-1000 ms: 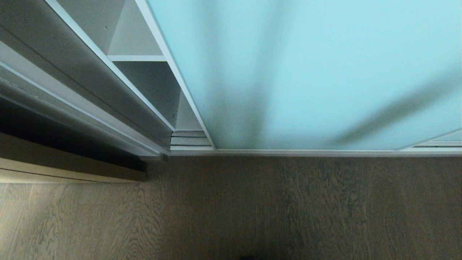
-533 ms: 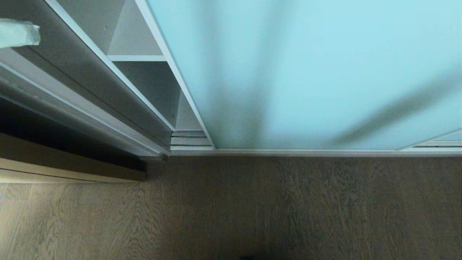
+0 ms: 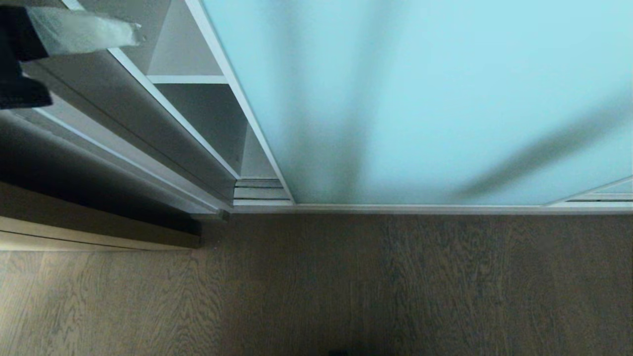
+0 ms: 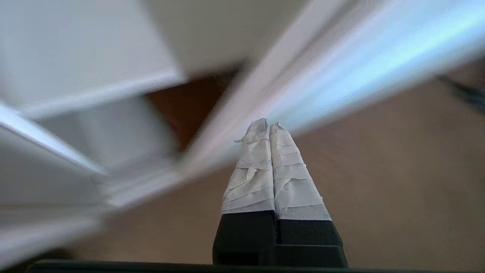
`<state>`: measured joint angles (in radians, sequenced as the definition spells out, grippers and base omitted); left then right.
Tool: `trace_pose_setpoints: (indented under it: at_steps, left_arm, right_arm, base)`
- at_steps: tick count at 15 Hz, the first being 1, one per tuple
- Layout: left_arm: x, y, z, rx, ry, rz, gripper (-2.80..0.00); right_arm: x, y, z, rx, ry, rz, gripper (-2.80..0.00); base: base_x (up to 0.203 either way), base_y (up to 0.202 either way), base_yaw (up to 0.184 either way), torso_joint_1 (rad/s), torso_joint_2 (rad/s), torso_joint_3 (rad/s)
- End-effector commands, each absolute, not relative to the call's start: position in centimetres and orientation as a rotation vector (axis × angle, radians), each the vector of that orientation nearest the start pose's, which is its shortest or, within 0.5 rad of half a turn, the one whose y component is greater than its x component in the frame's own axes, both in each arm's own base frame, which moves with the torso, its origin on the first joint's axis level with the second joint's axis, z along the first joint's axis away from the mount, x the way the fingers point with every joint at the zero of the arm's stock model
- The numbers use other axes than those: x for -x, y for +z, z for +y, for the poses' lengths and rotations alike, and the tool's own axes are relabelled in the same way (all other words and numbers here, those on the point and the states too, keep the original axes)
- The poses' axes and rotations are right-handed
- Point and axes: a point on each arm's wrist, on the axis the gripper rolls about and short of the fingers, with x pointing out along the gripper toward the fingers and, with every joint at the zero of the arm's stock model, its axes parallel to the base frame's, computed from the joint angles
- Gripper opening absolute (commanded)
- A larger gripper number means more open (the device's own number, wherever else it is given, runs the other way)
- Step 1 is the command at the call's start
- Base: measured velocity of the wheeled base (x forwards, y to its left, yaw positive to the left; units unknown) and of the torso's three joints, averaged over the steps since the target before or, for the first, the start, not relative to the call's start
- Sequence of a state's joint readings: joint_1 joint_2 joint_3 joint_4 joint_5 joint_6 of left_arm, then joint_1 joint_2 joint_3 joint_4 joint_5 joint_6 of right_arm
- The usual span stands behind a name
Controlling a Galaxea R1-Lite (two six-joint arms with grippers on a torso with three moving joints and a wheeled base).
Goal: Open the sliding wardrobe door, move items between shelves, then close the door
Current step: Open the door
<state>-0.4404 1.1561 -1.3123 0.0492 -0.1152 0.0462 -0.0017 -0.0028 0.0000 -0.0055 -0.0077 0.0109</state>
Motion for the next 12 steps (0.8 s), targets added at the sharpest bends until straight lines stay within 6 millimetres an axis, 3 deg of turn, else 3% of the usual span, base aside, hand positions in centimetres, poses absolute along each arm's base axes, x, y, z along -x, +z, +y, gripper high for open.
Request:
trace_pose_setpoints:
  at_steps: [1, 8, 12]
  left_arm:
    - [-14.7, 38.4, -7.5, -0.043, -0.469, -0.127, -2.80]
    - [-19.2, 38.9, -11.3, -0.068, -0.262, -0.328, -2.80]
    - [-20.5, 39.1, -13.1, -0.071, -0.164, -0.459, -2.80]
  right_arm:
    - [2.3, 7.6, 0.0, -0.011, -0.009, -0.008, -2.80]
    - [2.3, 7.6, 0.0, -0.010, -0.009, -0.007, -2.80]
    - [2.3, 7.6, 0.0, -0.011, -0.009, -0.006, -2.80]
  base:
    - [0.000, 0.000, 0.000, 0.000, 0.00, 0.000]
    - [0.000, 0.000, 0.000, 0.000, 0.00, 0.000]
    - [0.000, 0.000, 0.000, 0.000, 0.00, 0.000]
